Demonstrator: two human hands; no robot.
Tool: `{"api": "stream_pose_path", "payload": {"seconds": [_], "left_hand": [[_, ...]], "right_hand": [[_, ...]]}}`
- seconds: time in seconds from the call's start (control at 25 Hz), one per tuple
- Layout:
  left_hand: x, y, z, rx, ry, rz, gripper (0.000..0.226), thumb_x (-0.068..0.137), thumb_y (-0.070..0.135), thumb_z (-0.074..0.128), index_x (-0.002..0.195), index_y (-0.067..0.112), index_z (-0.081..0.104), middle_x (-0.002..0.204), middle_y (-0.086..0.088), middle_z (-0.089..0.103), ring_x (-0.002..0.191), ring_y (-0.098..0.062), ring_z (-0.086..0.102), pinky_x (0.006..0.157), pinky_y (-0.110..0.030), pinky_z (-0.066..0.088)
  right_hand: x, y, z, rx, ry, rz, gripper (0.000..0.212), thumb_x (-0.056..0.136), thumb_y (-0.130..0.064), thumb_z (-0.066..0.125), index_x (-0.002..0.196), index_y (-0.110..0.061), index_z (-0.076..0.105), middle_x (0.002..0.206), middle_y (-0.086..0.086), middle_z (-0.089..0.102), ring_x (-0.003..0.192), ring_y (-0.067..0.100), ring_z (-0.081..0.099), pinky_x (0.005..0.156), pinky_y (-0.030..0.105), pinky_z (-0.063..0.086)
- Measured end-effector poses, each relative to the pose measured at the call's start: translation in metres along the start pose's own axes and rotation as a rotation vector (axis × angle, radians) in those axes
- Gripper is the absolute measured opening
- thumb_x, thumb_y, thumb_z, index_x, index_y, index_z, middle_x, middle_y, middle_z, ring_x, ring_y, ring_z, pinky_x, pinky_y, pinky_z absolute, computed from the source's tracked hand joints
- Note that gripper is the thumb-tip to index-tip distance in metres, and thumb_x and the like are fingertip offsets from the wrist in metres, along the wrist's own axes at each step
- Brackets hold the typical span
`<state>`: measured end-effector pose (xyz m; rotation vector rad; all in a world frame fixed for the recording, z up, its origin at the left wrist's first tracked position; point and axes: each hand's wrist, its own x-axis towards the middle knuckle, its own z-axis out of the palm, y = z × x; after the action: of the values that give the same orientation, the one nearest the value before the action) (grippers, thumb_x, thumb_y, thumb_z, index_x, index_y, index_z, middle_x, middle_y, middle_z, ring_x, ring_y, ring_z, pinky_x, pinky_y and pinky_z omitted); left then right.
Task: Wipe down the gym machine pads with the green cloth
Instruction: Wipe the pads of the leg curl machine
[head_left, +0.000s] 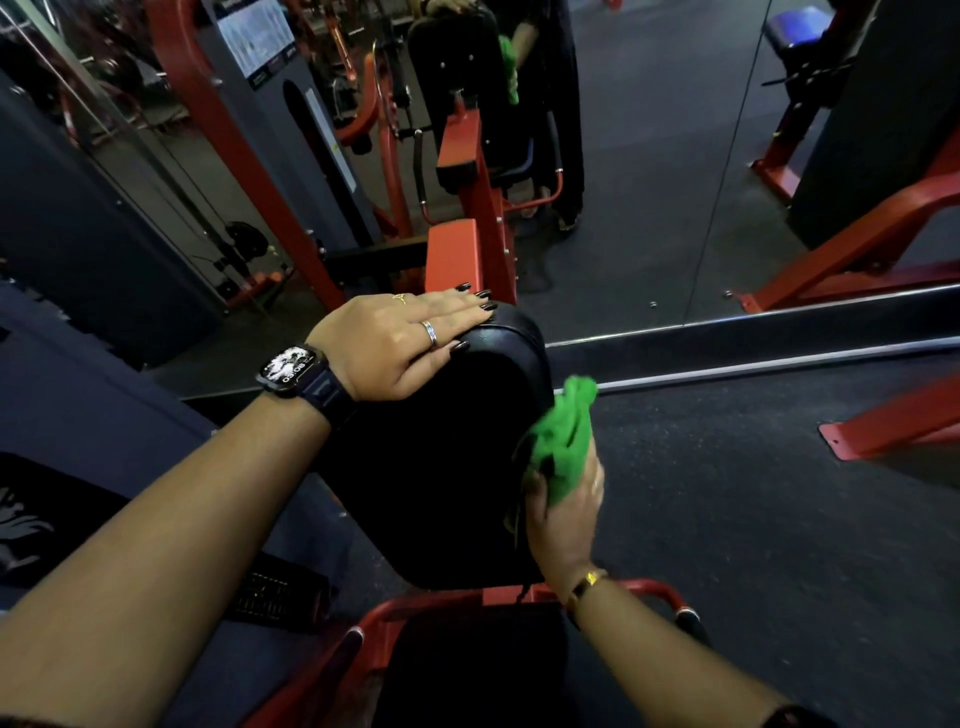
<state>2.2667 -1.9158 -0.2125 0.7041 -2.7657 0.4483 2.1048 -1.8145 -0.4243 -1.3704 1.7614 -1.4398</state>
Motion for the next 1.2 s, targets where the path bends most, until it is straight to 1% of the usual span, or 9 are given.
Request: {"api": "stream_pose_path", "payload": {"seconds": [0.08,0.28,0.56,0.68,0.76,0.84,1.04,1.12,1.2], "left_hand": [[-0.001,-0.001,0.001,-0.002,-0.005,0.004,0.040,0.096,0.025,0.039,0.131,0.012,0.051,0.134,-0.006,0.054,0.123,-0.017,0.053,0.091,-0.035,0.052],[-0.001,-0.002,0.002,0.005,-0.008,0.021,0.040,0.097,0.026,0.036,0.131,0.012,0.051,0.134,-0.007,0.054,0.123,-0.016,0.052,0.094,-0.032,0.048],[-0.002,-0.004,0.005,-0.018,0.008,0.012,0.039,0.097,0.027,0.039,0.131,0.012,0.051,0.135,-0.006,0.053,0.125,-0.018,0.051,0.094,-0.035,0.050],[-0.002,-0.004,0.004,-0.018,0.009,0.018,0.039,0.096,0.026,0.039,0.130,0.011,0.053,0.134,-0.007,0.054,0.124,-0.017,0.051,0.095,-0.032,0.049],[-0.001,-0.003,0.003,-0.020,0.012,0.019,0.039,0.097,0.027,0.039,0.130,0.011,0.053,0.134,-0.007,0.054,0.124,-0.017,0.052,0.095,-0.031,0.048],[-0.002,-0.003,0.005,-0.017,0.016,0.018,0.040,0.097,0.028,0.038,0.130,0.012,0.052,0.135,-0.006,0.053,0.124,-0.017,0.051,0.095,-0.030,0.048],[-0.003,-0.006,0.005,-0.003,0.010,0.026,0.040,0.096,0.026,0.039,0.133,0.013,0.050,0.136,-0.006,0.052,0.125,-0.018,0.051,0.096,-0.030,0.047],[-0.003,-0.005,0.005,-0.005,0.012,0.032,0.040,0.096,0.025,0.041,0.133,0.013,0.050,0.136,-0.007,0.053,0.124,-0.019,0.052,0.096,-0.030,0.047],[-0.003,-0.007,0.004,-0.007,0.016,0.027,0.040,0.096,0.026,0.039,0.133,0.014,0.049,0.136,-0.006,0.052,0.125,-0.019,0.051,0.096,-0.031,0.048]], "right_hand": [[-0.005,0.004,0.002,-0.026,-0.034,0.012,0.080,0.084,-0.068,0.034,0.146,-0.021,0.017,0.149,0.012,0.033,0.128,0.030,0.035,0.105,0.051,0.032],[0.046,-0.056,-0.002,-0.150,0.194,-0.258,0.078,0.086,-0.059,0.038,0.144,-0.010,0.020,0.145,0.016,0.038,0.121,0.031,0.042,0.092,0.039,0.033],[-0.008,0.057,0.005,-0.251,-0.020,-0.253,0.100,0.068,-0.043,0.062,0.148,-0.023,0.006,0.145,0.011,0.022,0.120,0.037,0.032,0.095,0.055,0.042],[-0.042,0.096,0.016,-0.587,-0.168,-0.321,0.097,0.057,-0.037,0.080,0.136,-0.010,0.032,0.132,0.022,0.030,0.110,0.051,0.036,0.078,0.066,0.046],[-0.054,0.101,0.021,-0.787,-0.180,-0.600,0.079,0.070,-0.032,0.064,0.140,-0.020,0.031,0.125,0.009,0.038,0.107,0.056,0.041,0.089,0.069,0.040],[-0.048,0.087,0.028,-0.840,-0.173,-0.855,0.081,0.077,-0.032,0.046,0.150,-0.029,0.011,0.131,-0.009,0.038,0.113,0.050,0.038,0.101,0.066,0.021],[0.000,-0.004,0.037,-0.687,0.283,-0.701,0.078,0.083,-0.050,0.043,0.150,-0.030,0.009,0.146,-0.004,0.018,0.130,0.044,0.015,0.110,0.060,0.007],[0.002,-0.018,0.044,-0.689,0.280,-0.722,0.073,0.085,-0.047,0.042,0.150,-0.031,0.011,0.148,-0.004,0.015,0.132,0.042,0.013,0.110,0.057,0.008],[-0.014,0.006,0.048,-0.786,0.067,-1.027,0.072,0.084,-0.032,0.044,0.148,-0.030,0.014,0.149,-0.005,0.015,0.137,0.036,0.010,0.109,0.054,0.014]]}}
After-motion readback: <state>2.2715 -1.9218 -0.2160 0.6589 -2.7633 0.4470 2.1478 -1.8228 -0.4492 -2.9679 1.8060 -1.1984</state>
